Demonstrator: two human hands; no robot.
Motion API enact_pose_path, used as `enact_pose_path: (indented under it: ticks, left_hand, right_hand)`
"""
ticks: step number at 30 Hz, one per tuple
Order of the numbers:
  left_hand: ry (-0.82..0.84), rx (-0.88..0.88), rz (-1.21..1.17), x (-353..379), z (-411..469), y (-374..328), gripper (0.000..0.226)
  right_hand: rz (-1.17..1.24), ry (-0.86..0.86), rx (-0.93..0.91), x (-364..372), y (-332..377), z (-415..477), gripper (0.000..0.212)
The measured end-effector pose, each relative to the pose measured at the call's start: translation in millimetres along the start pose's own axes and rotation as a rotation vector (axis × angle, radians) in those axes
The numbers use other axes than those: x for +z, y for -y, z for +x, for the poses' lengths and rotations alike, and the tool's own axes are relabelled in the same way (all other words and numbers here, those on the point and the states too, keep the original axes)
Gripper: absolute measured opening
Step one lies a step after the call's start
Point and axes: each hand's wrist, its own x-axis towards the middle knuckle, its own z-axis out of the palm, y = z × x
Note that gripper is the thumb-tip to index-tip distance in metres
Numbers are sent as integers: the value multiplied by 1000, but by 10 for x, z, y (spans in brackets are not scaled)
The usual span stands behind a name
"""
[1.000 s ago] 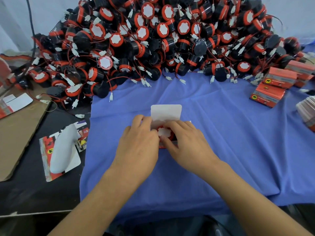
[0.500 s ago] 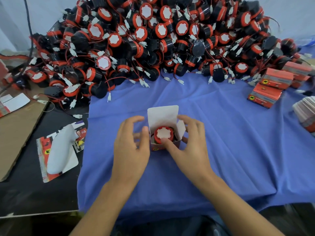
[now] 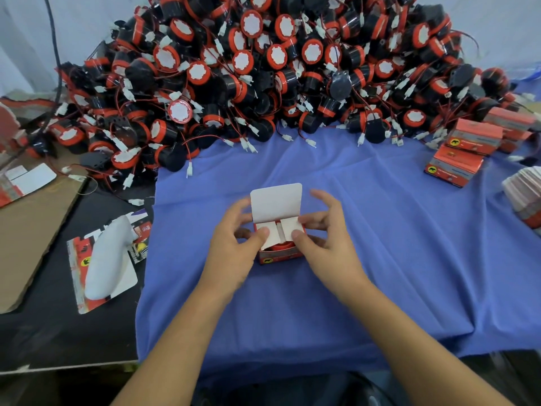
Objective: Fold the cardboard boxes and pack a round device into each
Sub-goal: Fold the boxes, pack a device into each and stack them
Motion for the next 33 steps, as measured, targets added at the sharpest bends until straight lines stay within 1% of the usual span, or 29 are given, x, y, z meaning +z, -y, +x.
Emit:
enact_pose_path:
  ticks: [1,2,4,6,8,10,12,16,18,22,25,29,31,33]
  left_hand:
    - [18,8,32,-10,16,4,38]
    - [21,11,49,-17,19,0,33]
    - [35,35,93,-44,10,4,35]
    - [91,80,195,-97,-4,-4,42]
    - [196,66,218,-186,-12,4,42]
    - [306,14,161,-270,-25,25,41]
    - [343,-1,151,-311,-49,46,36]
    - [310,46,259,-313,-91,102,43]
    - [304,101,317,-313,-98,118,44]
    - [249,272,562,-266,-125,143,45]
    - [229,310,570,-254,-137,120,42]
    - [154,434,571,-219,-99,87,31]
    - [136,441,569,-216,-97,95,29]
    - [148,412,548,-239,-131,117,28]
  right_hand:
    - [2,30,15,-17,22,22,61]
    - [-22,52,4,-31,44,36,57]
    - [-108,67,-56,-61,72,34,39]
    - [-145,112,-112,-111,61,3,31]
    - [-127,197,-126,-177,35,-38,34]
    - [-124,258,-126,-222,5,-76,45]
    - [-160,266,-142,-225,-22,-108,45]
    - [-324,160,-206,-207,-78,-145,40]
    - [-308,138,-218,-219,-101,-136,39]
    - [-213,166,-209,-207,-132,-97,40]
    - [-180,155,-239,-194,-143,-69,41]
    - [-224,102,-275,-162,-151,-26,31]
    - [-231,91,-269,-156,-172,-14,29]
    - [-256,111,-261,-178,-192,-19,30]
